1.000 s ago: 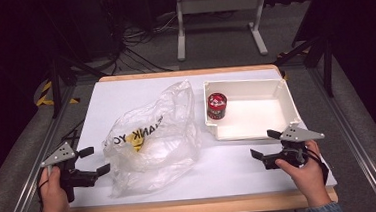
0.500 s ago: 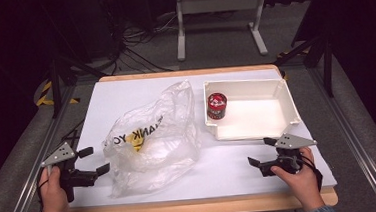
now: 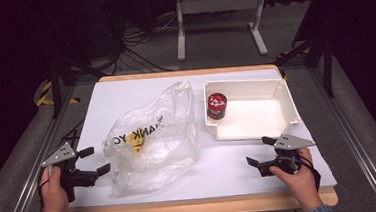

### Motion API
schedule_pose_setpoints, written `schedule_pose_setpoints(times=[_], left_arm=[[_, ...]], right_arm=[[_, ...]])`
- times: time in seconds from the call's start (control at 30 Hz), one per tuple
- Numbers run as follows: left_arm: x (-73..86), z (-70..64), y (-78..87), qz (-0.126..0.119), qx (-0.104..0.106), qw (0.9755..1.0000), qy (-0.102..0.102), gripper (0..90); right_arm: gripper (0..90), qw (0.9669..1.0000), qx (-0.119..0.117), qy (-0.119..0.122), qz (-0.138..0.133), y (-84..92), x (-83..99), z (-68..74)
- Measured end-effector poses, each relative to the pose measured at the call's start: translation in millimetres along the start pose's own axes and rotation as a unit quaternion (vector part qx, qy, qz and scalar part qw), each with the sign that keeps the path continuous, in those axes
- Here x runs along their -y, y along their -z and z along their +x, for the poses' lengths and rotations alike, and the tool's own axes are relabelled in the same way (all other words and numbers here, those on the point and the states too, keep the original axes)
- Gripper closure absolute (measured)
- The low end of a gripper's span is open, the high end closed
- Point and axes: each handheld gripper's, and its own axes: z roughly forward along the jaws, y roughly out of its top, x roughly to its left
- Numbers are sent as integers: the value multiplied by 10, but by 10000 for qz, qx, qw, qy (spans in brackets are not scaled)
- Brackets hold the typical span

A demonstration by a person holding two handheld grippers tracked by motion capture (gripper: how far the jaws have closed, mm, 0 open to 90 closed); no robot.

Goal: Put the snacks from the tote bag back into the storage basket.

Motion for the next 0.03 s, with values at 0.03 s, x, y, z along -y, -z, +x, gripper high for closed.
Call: schedule_pose_setpoints(times=[0.03], left_arm=[[4, -2, 0, -7, -3, 10000, 20, 24]], right_arm=[[53, 10000, -3, 3, -23, 2, -1, 0]])
